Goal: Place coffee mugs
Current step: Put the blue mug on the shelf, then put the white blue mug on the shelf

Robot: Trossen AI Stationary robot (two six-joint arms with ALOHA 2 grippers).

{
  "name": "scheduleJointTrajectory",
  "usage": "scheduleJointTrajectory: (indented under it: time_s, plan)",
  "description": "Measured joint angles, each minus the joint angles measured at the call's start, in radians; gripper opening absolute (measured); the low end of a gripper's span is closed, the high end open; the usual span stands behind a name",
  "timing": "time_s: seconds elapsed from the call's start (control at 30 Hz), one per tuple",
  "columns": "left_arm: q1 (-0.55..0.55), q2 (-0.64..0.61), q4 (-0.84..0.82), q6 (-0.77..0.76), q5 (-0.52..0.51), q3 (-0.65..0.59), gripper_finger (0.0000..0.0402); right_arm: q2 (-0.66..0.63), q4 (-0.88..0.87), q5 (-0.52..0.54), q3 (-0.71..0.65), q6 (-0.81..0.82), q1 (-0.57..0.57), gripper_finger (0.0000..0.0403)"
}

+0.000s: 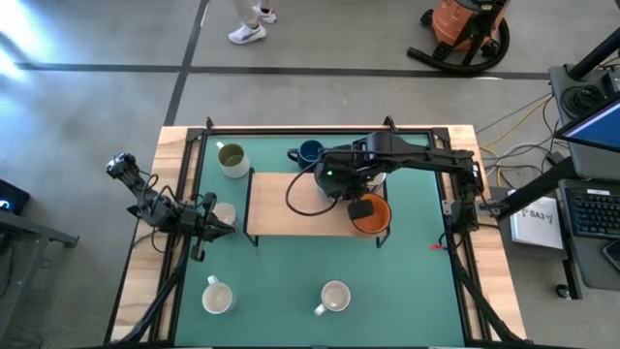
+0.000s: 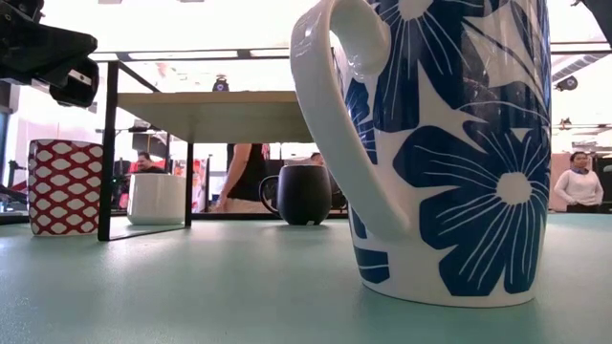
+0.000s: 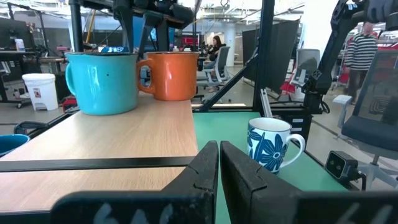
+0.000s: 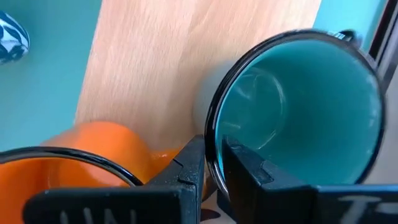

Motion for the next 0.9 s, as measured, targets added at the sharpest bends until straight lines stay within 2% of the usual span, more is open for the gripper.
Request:
scheduleJointTrajectory:
  time_s: [0.33, 0.63, 0.9]
  plan:
    - [0.0, 0.0, 0.0, 0.0, 0.0, 0.0, 0.0, -0.029, 0.036, 0.005, 0.003, 0.002, 0.002, 0.0043]
    - [0.0, 0.0, 0.0, 0.0, 0.0, 0.0, 0.0, -0.029, 0.042, 0.004, 0.074, 0.025, 0.041, 0.0043]
    - [0.0, 0.0, 0.0, 0.0, 0.0, 0.0, 0.0, -0.028, 0.076, 0.002, 0.097, 0.264, 0.169, 0.0043]
